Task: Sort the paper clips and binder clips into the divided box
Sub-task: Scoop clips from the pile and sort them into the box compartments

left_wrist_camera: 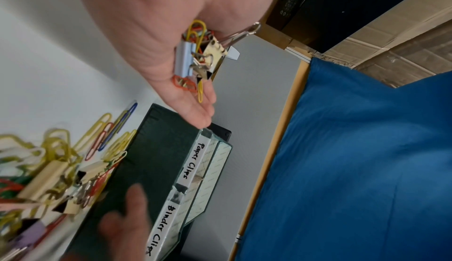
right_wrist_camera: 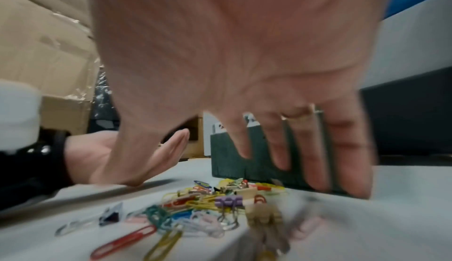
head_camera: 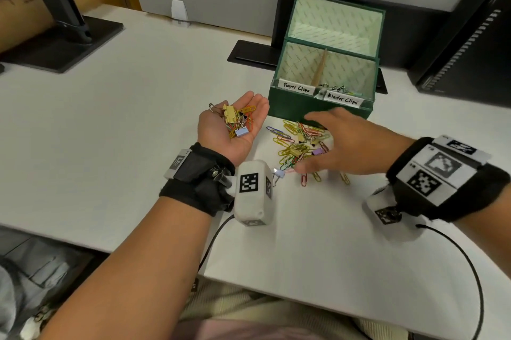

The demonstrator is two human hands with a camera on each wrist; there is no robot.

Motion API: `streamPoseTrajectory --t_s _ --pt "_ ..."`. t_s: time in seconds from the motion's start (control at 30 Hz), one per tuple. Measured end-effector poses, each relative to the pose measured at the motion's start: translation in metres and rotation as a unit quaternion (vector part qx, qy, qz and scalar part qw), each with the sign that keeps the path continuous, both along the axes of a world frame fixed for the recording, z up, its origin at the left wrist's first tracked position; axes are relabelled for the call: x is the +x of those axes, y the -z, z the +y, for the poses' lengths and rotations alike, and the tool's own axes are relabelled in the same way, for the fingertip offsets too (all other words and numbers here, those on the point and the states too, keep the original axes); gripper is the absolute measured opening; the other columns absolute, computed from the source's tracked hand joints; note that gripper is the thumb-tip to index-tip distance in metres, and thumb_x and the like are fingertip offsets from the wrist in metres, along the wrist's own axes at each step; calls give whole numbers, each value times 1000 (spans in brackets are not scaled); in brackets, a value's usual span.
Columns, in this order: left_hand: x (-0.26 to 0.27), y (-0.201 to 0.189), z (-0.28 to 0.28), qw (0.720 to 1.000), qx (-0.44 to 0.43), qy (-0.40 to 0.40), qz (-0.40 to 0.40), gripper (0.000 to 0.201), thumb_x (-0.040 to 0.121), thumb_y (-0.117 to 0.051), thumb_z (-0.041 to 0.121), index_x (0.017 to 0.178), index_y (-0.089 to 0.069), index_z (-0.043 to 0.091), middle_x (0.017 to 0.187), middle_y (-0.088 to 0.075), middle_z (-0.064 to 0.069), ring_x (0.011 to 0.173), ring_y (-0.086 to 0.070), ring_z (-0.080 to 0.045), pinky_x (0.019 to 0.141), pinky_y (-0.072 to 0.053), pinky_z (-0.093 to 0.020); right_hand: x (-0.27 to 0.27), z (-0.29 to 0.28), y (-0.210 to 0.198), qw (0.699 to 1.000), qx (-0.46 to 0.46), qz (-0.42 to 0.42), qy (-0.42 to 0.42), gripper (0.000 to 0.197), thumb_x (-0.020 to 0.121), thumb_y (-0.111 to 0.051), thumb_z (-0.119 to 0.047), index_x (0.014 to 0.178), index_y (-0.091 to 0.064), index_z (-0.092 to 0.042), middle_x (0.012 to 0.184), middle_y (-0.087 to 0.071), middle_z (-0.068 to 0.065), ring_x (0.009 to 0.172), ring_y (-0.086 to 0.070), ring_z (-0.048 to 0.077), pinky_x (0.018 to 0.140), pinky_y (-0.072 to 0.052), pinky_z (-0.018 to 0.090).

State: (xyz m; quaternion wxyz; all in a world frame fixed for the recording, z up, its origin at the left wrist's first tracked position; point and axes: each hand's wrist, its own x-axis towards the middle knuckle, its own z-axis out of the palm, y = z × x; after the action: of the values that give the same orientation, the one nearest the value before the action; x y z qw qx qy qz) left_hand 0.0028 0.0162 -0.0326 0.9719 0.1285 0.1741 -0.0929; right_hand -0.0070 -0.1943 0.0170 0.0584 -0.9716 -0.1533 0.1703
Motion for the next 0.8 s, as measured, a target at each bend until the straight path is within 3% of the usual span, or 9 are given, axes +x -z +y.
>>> streamPoseTrajectory --t_s 0.07,0.13,0.3,0.4,0.47,0.53,0.67,0.8 --pt "0 1 -1 1000 -2 1 0 45 100 -32 22 108 -62 -10 98 -67 -24 92 -64 -38 74 -57 -48 -2 -5 3 994 -66 61 63 133 38 -54 -93 150 -9 -37 146 -24 5 132 -37 31 109 -37 48" --pt "0 1 -2 1000 -2 5 -2 45 100 -32 22 108 -62 -10 96 -68 -24 92 -64 -38 74 -57 -48 -4 -4 11 989 -85 75 91 135 39 -57 -94 149 -3 -37 145 -20 7 133 -31 37 109 -35 50" --pt "0 1 -3 1000 3 5 -3 45 99 -32 21 104 -63 -11 90 -69 -24 88 -65 -37 73 -57 -47 1 28 19 991 -80 54 95 126 46 -58 -93 148 -12 -34 143 -22 11 135 -27 44 110 -33 51" --pt "-1 1 -3 1000 1 4 1 45 100 -32 21 103 -63 -11 91 -69 -24 88 -65 -38 70 -57 -48 5 44 12 992 -86 43 78 108 60 -64 -81 148 -21 -35 141 -26 12 131 -34 42 107 -37 50" --pt "-1 1 -2 1000 -4 3 2 46 100 -32 22 104 -63 -11 92 -69 -25 90 -65 -38 71 -56 -49 7 51 10 995 -65 37 64 92 66 -69 -71 142 -32 -37 135 -34 11 118 -44 33 103 -40 44" --pt "-1 1 -2 1000 -6 3 2 46 100 -32 23 104 -64 -11 93 -70 -24 91 -65 -38 72 -56 -49 8 55 8 998 -22 26 45 70 70 -74 -59 130 -47 -35 120 -43 6 99 -49 23 91 -46 36" --pt "-1 2 -3 1000 -2 1 3 46 100 -32 23 105 -64 -10 93 -70 -24 92 -65 -38 72 -56 -49 9 56 7 998 49 12 29 23 79 -75 -25 102 -70 -24 87 -54 -9 76 -54 10 63 -44 22" --pt "-1 1 -3 1000 5 1 5 45 100 -32 23 105 -64 -9 93 -70 -24 88 -66 -38 71 -57 -47 13 46 9 995 85 6 50 13 79 -73 -11 87 -77 -21 79 -66 -10 62 -56 3 58 -46 16"
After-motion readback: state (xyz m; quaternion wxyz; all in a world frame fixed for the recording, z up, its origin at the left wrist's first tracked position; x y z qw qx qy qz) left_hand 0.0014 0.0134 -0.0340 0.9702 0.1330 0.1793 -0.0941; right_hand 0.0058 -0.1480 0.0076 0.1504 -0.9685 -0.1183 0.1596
